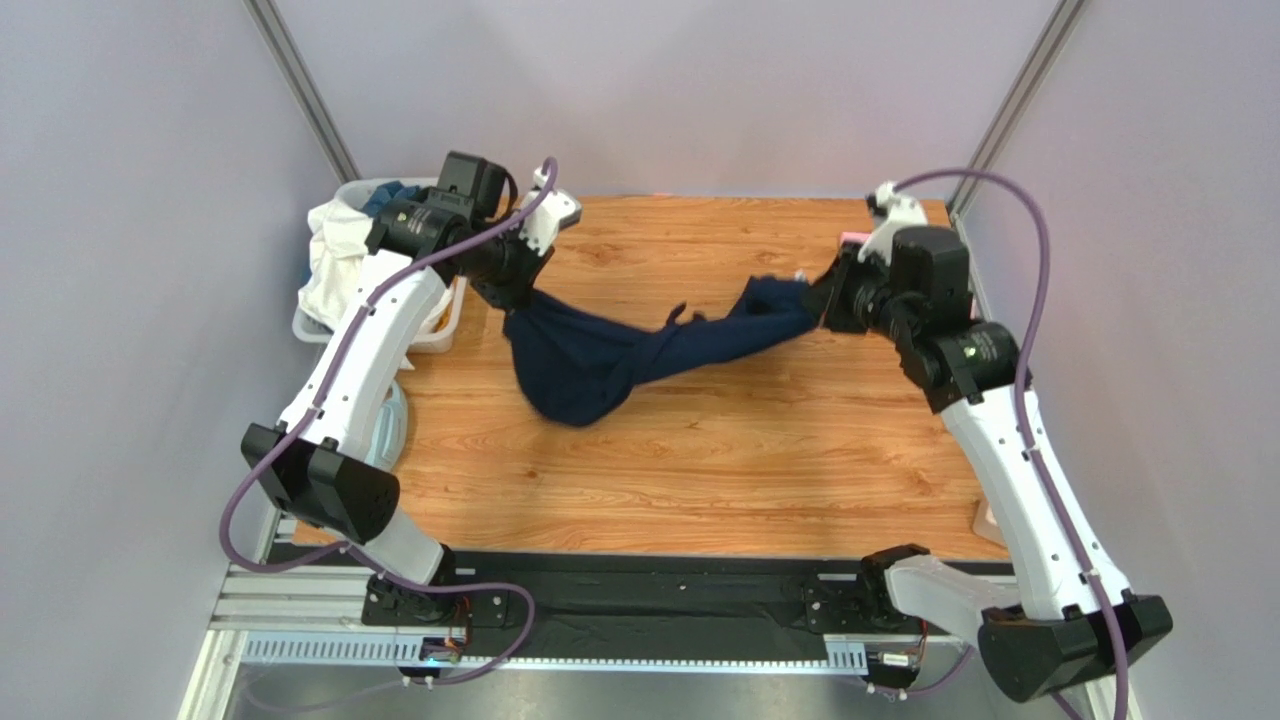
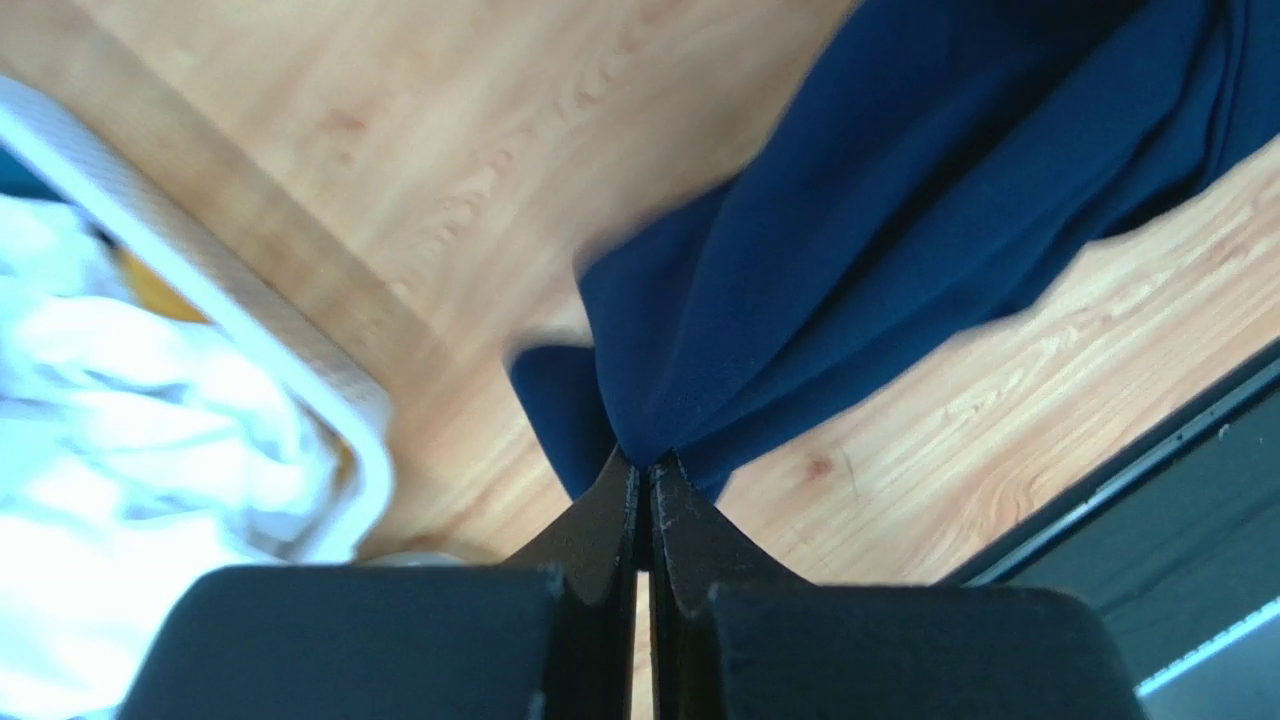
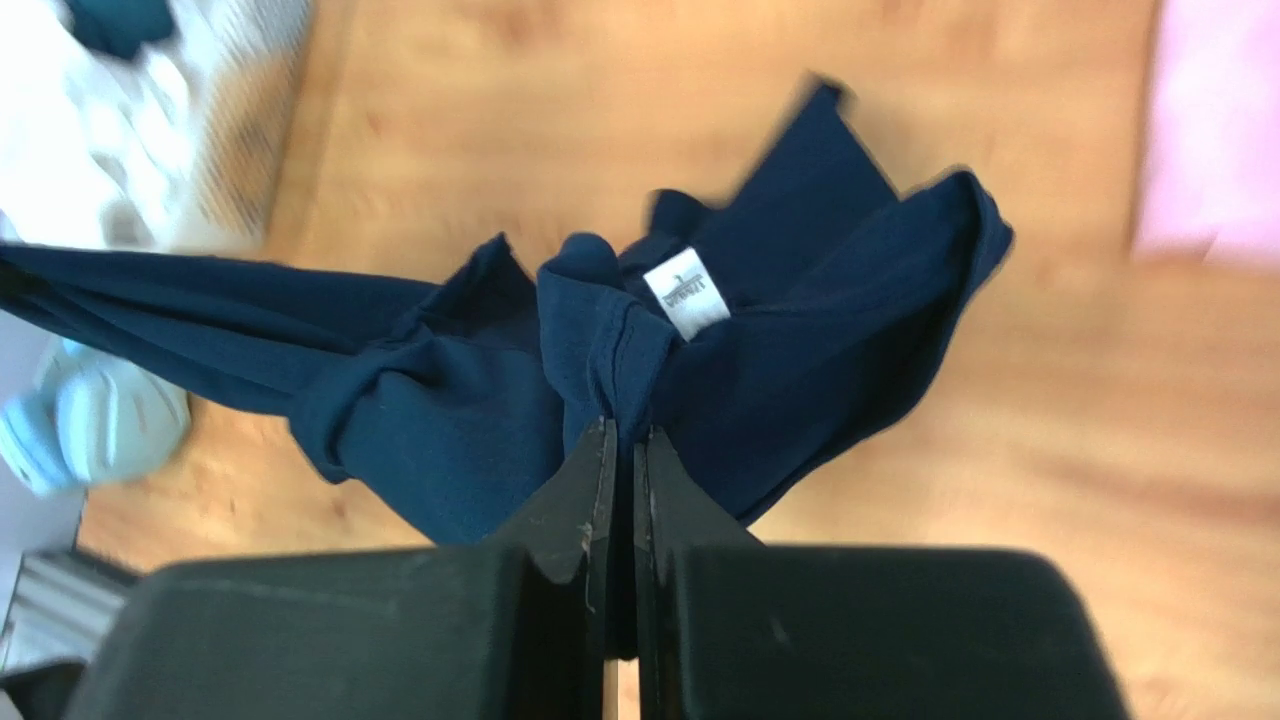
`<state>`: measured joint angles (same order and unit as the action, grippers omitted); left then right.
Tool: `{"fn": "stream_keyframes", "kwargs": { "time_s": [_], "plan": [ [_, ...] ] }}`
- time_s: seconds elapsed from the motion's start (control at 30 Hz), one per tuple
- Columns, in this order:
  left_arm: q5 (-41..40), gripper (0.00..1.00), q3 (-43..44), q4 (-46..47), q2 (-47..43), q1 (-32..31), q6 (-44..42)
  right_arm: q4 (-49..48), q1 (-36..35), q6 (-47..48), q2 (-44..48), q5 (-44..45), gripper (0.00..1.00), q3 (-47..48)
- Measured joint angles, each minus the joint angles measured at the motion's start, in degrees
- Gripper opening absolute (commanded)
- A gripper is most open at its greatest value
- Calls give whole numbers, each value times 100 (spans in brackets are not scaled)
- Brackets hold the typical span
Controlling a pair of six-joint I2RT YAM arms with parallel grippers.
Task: Fold and stack the t-shirts
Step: Flatten out the tshirt
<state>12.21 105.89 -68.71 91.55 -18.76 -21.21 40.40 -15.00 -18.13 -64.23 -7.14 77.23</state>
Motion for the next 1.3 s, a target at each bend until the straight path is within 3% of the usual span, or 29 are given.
{"fn": "stream_keyframes", "kwargs": {
  "time_s": [0.07, 0.13, 0.23, 0.4, 0.5, 0.7, 0.83, 1.03, 1.3],
  "plan": [
    [35, 0, -584, 61, -190, 0, -42, 221, -70, -142, 291, -55, 0, -675],
    [70, 0, -925, 83, -221, 0, -74, 374, -111, -310, 555, -90, 20, -1300],
    [125, 0, -1073, 87, -216, 0, -92, 769, -140, -592, 942, -210, 34, -2068],
    [234, 0, -1032, 175, -210, 4, -101, 1196, -140, -973, 1377, -402, 34, -2588],
    [275, 0, -911, 177, -166, 4, -101, 1209, -142, -1054, 1451, -411, 29, -2573],
    [380, 0, -798, 195, -87, 7, -81, 1023, -142, -1047, 754, -459, 26, -2570],
    [380, 0, -798, 195, -59, 4, -81, 570, -146, -977, 509, -780, 24, -3097],
    [404, 0, -798, 205, -26, 4, -76, 365, -647, -887, 437, -1266, 40, -3639],
    [435, 0, -798, 210, 61, 4, -59, -116, -1683, -1244, 535, -1488, 42, -3689]
  ]
}}
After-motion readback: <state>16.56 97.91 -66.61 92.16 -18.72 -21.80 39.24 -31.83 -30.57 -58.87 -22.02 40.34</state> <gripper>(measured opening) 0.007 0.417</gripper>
